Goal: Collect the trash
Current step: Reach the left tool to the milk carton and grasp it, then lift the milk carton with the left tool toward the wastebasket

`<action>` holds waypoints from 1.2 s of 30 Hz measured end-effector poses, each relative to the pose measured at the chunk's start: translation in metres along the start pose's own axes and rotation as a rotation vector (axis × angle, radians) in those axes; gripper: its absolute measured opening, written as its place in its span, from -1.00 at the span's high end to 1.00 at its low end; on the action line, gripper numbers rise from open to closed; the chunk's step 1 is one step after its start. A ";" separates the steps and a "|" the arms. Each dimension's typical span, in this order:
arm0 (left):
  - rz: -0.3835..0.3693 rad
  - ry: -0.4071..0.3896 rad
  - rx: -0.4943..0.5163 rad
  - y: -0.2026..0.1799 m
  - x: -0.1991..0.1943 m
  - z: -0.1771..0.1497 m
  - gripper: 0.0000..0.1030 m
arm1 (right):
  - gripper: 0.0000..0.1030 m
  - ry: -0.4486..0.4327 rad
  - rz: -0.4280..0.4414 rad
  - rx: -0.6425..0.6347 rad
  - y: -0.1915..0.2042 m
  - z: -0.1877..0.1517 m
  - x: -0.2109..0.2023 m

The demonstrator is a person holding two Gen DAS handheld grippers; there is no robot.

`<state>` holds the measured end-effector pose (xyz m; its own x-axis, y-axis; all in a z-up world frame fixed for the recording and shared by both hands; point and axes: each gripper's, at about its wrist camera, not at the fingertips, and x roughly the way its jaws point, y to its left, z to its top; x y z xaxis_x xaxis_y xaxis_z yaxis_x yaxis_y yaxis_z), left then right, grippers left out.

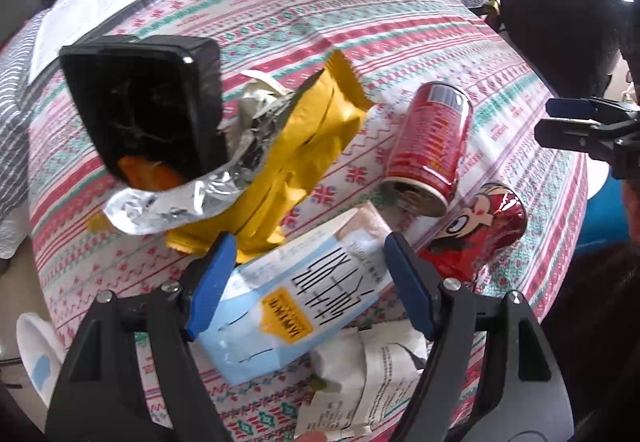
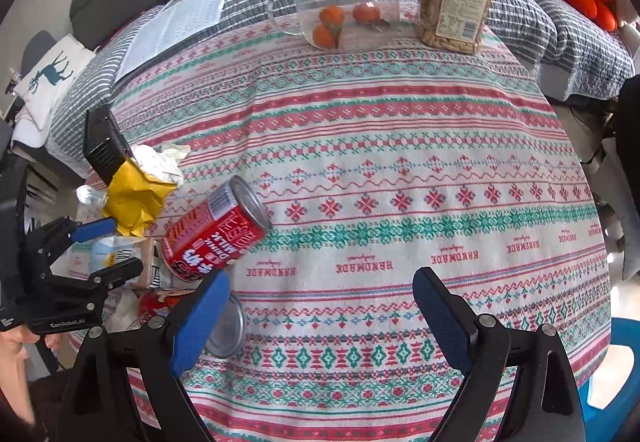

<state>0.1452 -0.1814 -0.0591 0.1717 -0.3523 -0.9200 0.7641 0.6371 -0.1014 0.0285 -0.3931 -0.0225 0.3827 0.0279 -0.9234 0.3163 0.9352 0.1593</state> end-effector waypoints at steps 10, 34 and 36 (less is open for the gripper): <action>-0.115 0.046 0.025 -0.002 0.005 -0.009 -0.57 | -0.83 0.023 -0.019 0.023 -0.019 -0.006 0.005; 0.048 0.058 -0.342 0.033 -0.023 -0.054 0.19 | -0.83 0.076 0.119 -0.060 0.046 -0.014 0.007; 0.060 0.036 -0.376 0.039 -0.030 -0.059 0.20 | -0.83 0.116 0.154 -0.057 0.056 -0.016 0.015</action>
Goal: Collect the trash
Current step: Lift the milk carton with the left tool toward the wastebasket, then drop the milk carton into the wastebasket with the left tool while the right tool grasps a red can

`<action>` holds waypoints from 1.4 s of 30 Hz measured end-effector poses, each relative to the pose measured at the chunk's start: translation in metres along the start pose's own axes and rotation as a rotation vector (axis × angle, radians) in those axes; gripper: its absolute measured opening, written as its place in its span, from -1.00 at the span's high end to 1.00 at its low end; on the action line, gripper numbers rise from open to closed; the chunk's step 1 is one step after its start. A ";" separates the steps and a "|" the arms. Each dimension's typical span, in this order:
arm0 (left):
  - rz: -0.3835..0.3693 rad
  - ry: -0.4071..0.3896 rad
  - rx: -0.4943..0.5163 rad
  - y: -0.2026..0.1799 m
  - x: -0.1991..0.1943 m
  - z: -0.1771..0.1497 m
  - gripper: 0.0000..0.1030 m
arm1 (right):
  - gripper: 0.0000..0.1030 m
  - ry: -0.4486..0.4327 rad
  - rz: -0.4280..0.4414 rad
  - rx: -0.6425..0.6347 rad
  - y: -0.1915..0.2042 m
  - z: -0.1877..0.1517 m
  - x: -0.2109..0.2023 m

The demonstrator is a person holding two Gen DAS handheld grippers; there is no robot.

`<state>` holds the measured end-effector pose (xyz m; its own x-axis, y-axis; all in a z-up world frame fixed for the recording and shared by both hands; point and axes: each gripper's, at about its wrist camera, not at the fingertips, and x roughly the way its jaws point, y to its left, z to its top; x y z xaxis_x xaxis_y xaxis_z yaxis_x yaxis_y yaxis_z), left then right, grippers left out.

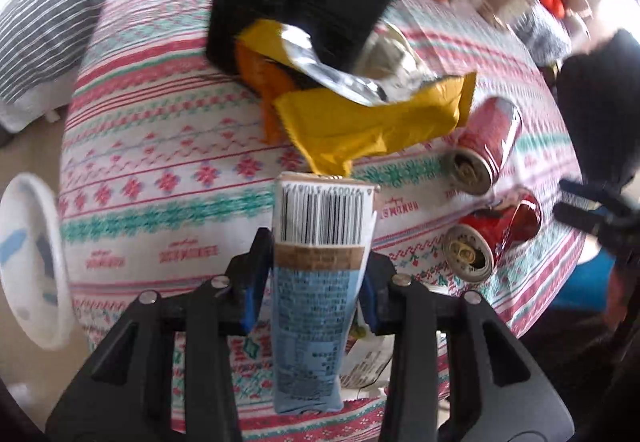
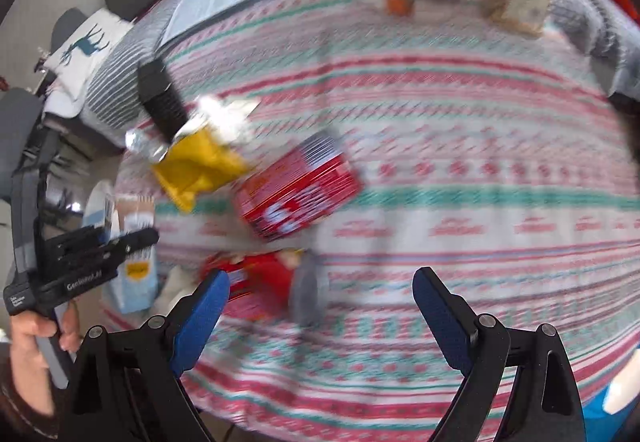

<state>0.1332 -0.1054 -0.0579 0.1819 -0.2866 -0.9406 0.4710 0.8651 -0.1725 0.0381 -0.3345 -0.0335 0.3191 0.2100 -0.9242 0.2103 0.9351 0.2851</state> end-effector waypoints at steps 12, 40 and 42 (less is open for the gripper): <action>0.014 -0.090 -0.080 0.031 -0.031 -0.017 0.20 | -0.83 0.076 -0.012 -0.071 0.043 -0.003 0.031; 0.005 -0.169 -0.194 0.079 -0.071 -0.040 0.20 | -0.58 0.044 -0.115 -0.203 0.117 0.007 0.061; 0.011 -0.186 -0.217 0.089 -0.077 -0.042 0.20 | -0.58 0.022 -0.094 -0.195 0.127 0.011 0.058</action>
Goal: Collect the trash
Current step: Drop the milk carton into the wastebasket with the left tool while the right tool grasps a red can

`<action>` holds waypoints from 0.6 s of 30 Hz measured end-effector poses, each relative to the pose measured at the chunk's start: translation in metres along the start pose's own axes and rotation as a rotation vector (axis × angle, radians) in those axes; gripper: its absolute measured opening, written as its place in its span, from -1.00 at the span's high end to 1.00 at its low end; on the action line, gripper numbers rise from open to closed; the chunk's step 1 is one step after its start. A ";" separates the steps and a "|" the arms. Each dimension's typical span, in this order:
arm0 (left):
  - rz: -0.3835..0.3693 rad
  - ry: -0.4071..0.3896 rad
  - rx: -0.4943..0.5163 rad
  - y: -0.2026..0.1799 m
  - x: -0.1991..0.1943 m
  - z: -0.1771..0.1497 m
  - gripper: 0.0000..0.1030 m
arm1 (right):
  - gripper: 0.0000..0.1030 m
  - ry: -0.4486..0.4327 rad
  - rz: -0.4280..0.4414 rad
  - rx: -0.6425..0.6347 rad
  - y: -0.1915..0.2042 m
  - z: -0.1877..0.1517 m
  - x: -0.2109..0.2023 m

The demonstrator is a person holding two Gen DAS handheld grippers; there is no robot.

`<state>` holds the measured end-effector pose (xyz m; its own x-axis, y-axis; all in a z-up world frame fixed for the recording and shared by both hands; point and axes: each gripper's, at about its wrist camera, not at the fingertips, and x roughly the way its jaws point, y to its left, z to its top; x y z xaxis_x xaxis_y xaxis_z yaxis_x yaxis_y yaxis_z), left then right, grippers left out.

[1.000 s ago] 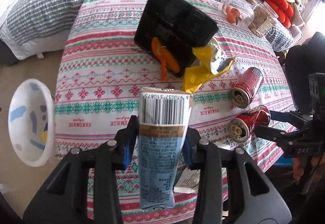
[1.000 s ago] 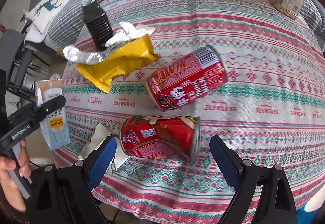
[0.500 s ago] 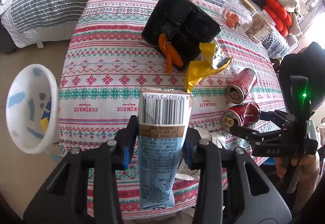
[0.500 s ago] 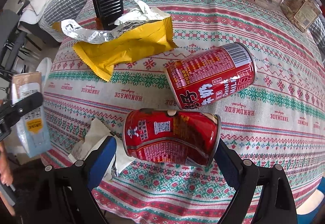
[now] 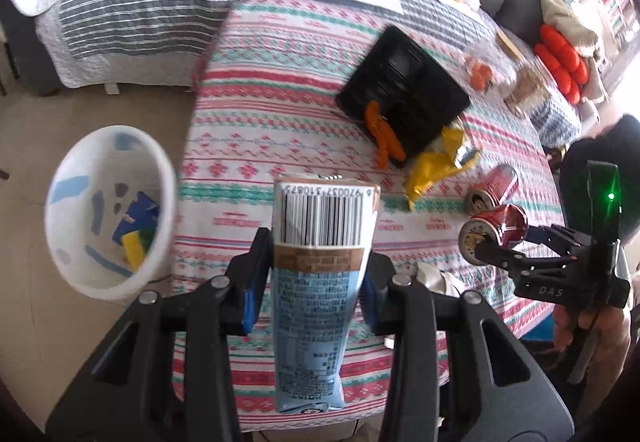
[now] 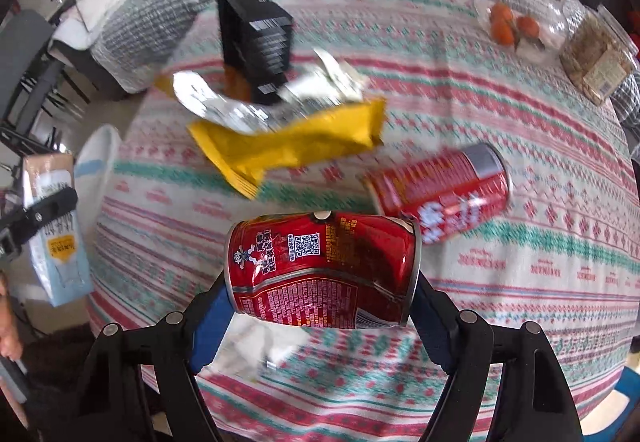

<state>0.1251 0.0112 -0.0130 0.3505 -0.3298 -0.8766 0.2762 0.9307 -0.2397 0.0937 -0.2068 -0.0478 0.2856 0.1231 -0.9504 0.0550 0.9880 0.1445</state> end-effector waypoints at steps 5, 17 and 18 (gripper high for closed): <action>0.021 -0.072 -0.103 0.043 -0.022 0.003 0.20 | -0.58 -0.058 0.050 -0.040 0.033 0.016 -0.011; 0.160 -0.150 -0.329 0.150 -0.034 0.003 0.19 | -0.58 -0.066 0.126 -0.202 0.133 0.049 0.010; 0.164 -0.150 -0.335 0.154 -0.033 0.004 0.19 | -0.58 -0.064 0.129 -0.207 0.136 0.049 0.013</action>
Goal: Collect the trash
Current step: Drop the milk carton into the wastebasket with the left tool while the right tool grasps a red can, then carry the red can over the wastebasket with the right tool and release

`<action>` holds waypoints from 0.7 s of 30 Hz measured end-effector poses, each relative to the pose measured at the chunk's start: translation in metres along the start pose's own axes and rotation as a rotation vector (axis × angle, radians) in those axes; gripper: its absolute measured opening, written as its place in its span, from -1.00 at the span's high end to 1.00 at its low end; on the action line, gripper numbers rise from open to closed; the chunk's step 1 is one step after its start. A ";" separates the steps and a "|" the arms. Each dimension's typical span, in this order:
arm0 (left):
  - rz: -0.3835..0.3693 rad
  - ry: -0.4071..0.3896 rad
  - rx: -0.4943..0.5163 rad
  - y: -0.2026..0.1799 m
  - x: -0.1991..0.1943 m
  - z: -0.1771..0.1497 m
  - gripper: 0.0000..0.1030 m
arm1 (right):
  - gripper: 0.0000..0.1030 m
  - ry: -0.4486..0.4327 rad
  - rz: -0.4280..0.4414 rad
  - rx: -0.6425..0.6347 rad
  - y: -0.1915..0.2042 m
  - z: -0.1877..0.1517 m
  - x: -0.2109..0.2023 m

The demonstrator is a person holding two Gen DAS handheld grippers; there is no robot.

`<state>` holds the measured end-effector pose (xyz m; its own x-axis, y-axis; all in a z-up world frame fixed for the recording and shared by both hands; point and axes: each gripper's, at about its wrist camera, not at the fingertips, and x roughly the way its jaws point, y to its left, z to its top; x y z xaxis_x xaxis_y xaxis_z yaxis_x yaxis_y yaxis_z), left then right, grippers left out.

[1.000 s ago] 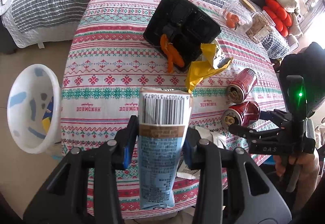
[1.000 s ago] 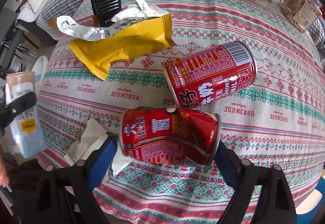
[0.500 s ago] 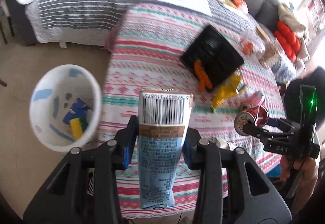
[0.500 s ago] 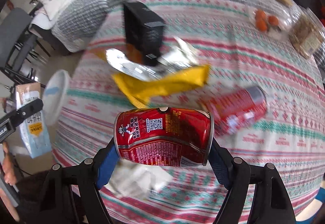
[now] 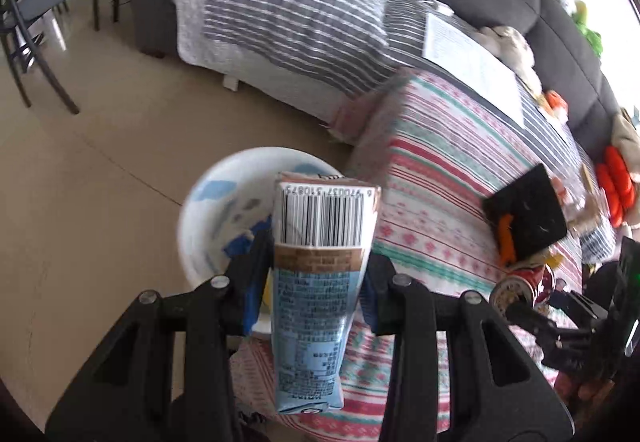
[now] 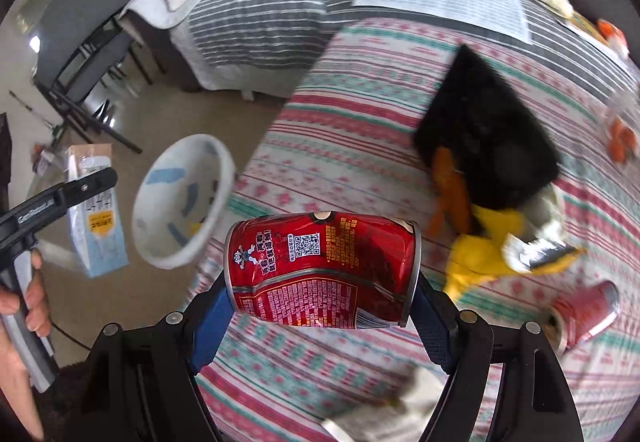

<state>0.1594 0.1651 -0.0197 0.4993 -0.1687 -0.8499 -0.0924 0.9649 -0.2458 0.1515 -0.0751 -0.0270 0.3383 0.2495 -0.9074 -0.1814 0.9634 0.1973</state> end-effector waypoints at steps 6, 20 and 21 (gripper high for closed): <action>0.039 -0.022 0.004 0.008 0.014 0.010 0.19 | -0.58 0.016 0.030 -0.020 0.024 0.011 0.020; 0.272 -0.007 0.047 0.027 0.005 -0.005 -0.95 | -0.59 0.018 0.067 -0.024 0.043 0.020 0.036; 0.279 -0.008 0.053 0.030 0.002 -0.007 -0.97 | -0.59 0.018 0.071 -0.025 0.045 0.021 0.037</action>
<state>0.1516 0.1923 -0.0326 0.4676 0.1058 -0.8776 -0.1817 0.9831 0.0217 0.1749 -0.0200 -0.0443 0.3069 0.3154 -0.8979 -0.2279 0.9404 0.2525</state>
